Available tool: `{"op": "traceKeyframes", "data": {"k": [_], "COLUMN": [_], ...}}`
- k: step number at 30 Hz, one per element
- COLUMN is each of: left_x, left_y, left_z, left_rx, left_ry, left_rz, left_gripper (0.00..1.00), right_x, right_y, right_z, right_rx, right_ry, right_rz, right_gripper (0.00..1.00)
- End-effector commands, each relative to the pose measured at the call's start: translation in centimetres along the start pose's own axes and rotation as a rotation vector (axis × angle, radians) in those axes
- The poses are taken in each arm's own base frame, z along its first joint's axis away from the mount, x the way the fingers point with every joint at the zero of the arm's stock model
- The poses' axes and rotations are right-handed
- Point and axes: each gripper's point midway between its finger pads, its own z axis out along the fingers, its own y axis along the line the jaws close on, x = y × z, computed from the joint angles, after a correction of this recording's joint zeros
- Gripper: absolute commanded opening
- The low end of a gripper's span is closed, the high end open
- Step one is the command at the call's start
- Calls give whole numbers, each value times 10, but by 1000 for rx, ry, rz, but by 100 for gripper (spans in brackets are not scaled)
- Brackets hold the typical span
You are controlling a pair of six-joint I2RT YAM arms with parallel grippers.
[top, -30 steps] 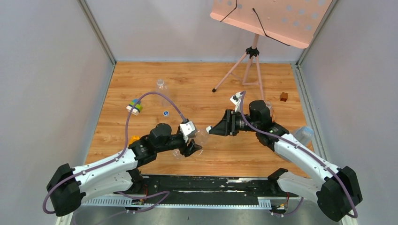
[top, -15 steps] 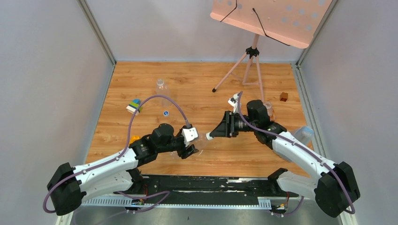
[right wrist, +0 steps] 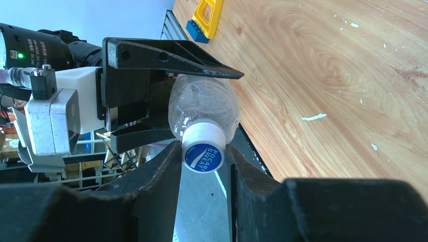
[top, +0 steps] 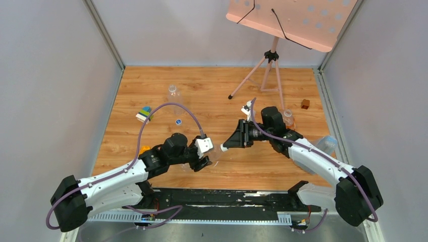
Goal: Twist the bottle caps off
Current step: Unscrew the bottle cap from the plastic bottle.
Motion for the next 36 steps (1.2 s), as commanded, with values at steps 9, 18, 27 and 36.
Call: {"op": "traceKeyframes", "data": {"k": [9,18,27,36], "left_x": [-31,-33,-45,-59], "left_y": [8,4,-14,-29], "left_z": [-4,-4,-5,-21], "left_rx": [-35,-13,82,153], "left_ry": [-81,-92,-144,-208], "left_rz": [32,31,3,31], "left_gripper": [22,22,23,22], "right_x": [-9,-8,4,20], "right_y": [17,20,58,56], "right_z": [4,6,6,-4], "right_rx": [-47,-66,-189,-249], "right_ry": [3,6,-163,-139], "right_rz": [-86,-156,-827,-1230], "right_gripper": [40,1,0,0]}}
